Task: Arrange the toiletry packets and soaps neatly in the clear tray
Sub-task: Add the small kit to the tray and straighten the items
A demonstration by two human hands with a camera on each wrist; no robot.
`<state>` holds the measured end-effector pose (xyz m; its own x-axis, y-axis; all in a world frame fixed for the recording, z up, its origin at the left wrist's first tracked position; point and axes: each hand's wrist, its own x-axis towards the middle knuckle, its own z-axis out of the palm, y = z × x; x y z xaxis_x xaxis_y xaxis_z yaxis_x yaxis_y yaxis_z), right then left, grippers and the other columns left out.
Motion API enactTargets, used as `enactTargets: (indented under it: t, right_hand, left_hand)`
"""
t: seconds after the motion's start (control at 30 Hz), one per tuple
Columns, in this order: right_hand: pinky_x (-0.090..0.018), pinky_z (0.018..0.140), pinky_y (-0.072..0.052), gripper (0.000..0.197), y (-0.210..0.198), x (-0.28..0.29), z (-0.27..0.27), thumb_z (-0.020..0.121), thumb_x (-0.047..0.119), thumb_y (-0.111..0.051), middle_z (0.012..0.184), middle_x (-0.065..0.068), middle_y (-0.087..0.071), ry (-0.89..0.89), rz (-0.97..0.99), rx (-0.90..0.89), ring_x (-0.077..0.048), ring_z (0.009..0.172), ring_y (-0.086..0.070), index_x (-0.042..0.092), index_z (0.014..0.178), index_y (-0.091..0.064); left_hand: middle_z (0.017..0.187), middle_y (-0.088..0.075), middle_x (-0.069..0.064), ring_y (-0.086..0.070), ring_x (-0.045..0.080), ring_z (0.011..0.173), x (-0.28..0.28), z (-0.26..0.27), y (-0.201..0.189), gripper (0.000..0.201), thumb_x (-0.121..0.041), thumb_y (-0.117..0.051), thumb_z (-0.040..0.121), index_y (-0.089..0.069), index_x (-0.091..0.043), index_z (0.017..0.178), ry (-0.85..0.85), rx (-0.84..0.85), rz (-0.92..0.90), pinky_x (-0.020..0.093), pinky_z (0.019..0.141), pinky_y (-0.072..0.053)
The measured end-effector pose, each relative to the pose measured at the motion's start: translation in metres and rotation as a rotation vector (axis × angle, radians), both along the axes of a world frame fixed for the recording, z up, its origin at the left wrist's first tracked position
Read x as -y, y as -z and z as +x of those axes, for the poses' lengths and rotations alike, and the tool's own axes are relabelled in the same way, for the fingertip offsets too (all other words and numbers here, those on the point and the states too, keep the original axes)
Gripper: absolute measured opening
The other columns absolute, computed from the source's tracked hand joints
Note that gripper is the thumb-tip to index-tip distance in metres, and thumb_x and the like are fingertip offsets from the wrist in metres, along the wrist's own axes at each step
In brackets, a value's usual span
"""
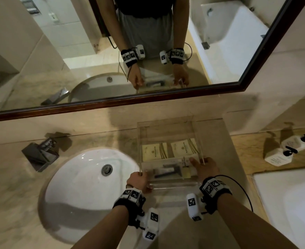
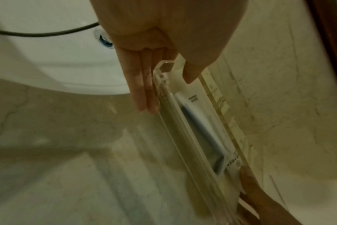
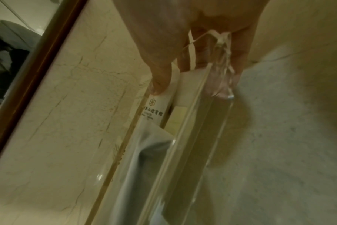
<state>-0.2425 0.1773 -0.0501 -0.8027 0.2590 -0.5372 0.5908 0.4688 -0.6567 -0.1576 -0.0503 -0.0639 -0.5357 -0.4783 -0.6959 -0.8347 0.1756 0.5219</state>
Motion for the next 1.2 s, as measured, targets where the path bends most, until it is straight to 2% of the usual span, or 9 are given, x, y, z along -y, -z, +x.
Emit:
enactTargets:
  t: [0.17, 0.33, 0.4, 0.67, 0.83, 0.93, 1.07, 1.13, 1.2]
  right_hand:
    - [-0.026, 0.059, -0.038, 0.045, -0.005, 0.0, -0.002, 0.08, 0.038, -0.073, 0.1, -0.012, -0.065, -0.013, -0.007, -0.008, -0.023, 0.078, -0.053, 0.005, 0.109, -0.06]
    - [-0.022, 0.049, -0.035, 0.048, -0.004, 0.001, -0.002, 0.078, 0.038, -0.075, 0.097, -0.01, -0.065, -0.003, -0.022, 0.001, -0.021, 0.074, -0.053, 0.006, 0.11, -0.059]
    - [-0.024, 0.055, -0.039, 0.053, -0.002, 0.004, -0.002, 0.077, 0.04, -0.076, 0.097, -0.008, -0.062, -0.009, -0.024, 0.019, -0.022, 0.078, -0.054, 0.006, 0.113, -0.056]
    - [-0.042, 0.087, -0.052, 0.091, 0.012, 0.015, -0.002, 0.056, 0.058, -0.082, 0.116, -0.014, -0.06, -0.037, 0.044, 0.021, -0.034, 0.104, -0.059, 0.004, 0.122, -0.05]
    - [-0.021, 0.051, -0.042, 0.058, 0.019, 0.004, -0.005, 0.066, 0.044, -0.081, 0.097, -0.01, -0.07, -0.058, 0.001, 0.081, -0.023, 0.078, -0.064, 0.008, 0.108, -0.064]
    - [-0.018, 0.046, -0.037, 0.053, 0.02, 0.005, -0.004, 0.067, 0.044, -0.082, 0.095, -0.008, -0.072, -0.057, -0.034, 0.064, -0.021, 0.073, -0.063, 0.008, 0.103, -0.068]
    - [-0.032, 0.072, -0.057, 0.092, 0.018, 0.008, -0.005, 0.045, 0.064, -0.082, 0.109, -0.008, -0.068, -0.092, -0.021, 0.073, -0.025, 0.092, -0.066, 0.01, 0.115, -0.059]
    - [-0.038, 0.088, -0.052, 0.102, 0.016, 0.011, -0.005, 0.047, 0.063, -0.082, 0.119, -0.012, -0.06, -0.12, 0.072, 0.075, -0.032, 0.107, -0.059, 0.006, 0.125, -0.049]
    - [-0.038, 0.088, -0.049, 0.099, 0.014, 0.014, -0.004, 0.053, 0.059, -0.083, 0.121, -0.015, -0.057, -0.116, 0.121, 0.059, -0.033, 0.109, -0.056, 0.005, 0.127, -0.045]
  left_hand:
    - [0.09, -0.065, 0.014, -0.058, 0.014, 0.051, 0.001, -0.005, -0.002, 0.042, -0.032, -0.045, 0.101, -0.065, 0.004, 0.104, -0.059, -0.007, 0.012, 0.012, 0.032, -0.043]
    - [0.092, -0.073, 0.015, -0.073, 0.031, 0.072, 0.001, -0.01, 0.0, 0.069, -0.069, -0.065, 0.069, -0.067, -0.006, 0.097, -0.133, 0.003, 0.096, 0.04, 0.07, -0.062]
    - [0.092, -0.071, 0.013, -0.072, 0.033, 0.078, 0.0, -0.012, -0.001, 0.083, -0.077, -0.069, 0.05, -0.065, -0.008, 0.096, -0.147, 0.022, 0.104, 0.043, 0.071, -0.062]
    - [0.086, -0.071, 0.016, -0.072, 0.034, 0.075, 0.002, -0.018, -0.008, 0.067, -0.063, -0.073, 0.066, -0.066, -0.002, 0.094, -0.142, 0.019, 0.121, 0.046, 0.068, -0.062]
    - [0.076, -0.074, 0.017, -0.073, 0.034, 0.065, 0.012, -0.014, 0.02, 0.09, -0.077, -0.072, 0.042, -0.069, 0.0, 0.089, -0.174, -0.01, 0.131, 0.049, 0.069, -0.061]
    - [0.078, -0.074, 0.016, -0.073, 0.032, 0.064, 0.007, -0.015, 0.005, 0.085, -0.073, -0.072, 0.051, -0.067, 0.0, 0.095, -0.167, 0.013, 0.107, 0.047, 0.066, -0.062]
    - [0.084, -0.072, 0.014, -0.072, 0.028, 0.066, -0.002, -0.016, -0.015, 0.072, -0.064, -0.07, 0.067, -0.066, -0.001, 0.101, -0.158, 0.043, 0.095, 0.038, 0.064, -0.062]
    - [0.086, -0.072, 0.013, -0.071, 0.028, 0.068, -0.002, -0.015, -0.016, 0.073, -0.067, -0.069, 0.066, -0.067, -0.003, 0.102, -0.149, 0.055, 0.084, 0.034, 0.062, -0.061]
    - [0.087, -0.073, 0.012, -0.072, 0.03, 0.07, -0.001, -0.015, -0.007, 0.086, -0.076, -0.068, 0.052, -0.067, -0.005, 0.101, -0.153, 0.05, 0.064, 0.039, 0.064, -0.062]
